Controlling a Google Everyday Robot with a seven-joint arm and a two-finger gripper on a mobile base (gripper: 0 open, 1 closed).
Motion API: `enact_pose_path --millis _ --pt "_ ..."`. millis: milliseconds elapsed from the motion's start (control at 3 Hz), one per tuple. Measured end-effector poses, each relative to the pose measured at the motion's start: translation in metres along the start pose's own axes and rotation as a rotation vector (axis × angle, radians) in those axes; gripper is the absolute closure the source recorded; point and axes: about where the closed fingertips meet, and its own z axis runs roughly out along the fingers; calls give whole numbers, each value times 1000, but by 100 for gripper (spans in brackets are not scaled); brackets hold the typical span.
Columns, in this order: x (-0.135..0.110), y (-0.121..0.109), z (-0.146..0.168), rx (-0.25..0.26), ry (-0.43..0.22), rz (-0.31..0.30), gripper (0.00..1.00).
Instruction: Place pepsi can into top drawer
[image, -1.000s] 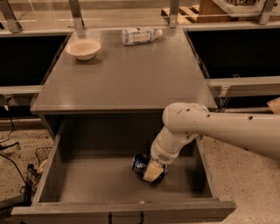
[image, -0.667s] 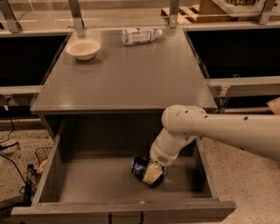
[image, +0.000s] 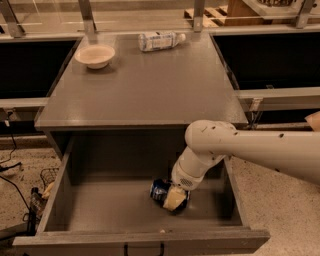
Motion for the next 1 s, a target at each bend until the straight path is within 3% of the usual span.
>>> enact_pose_path --millis 333,667,1000 --pt "0 0 0 0 0 0 59" --pt "0 0 0 0 0 0 28" --pt "0 0 0 0 0 0 5"
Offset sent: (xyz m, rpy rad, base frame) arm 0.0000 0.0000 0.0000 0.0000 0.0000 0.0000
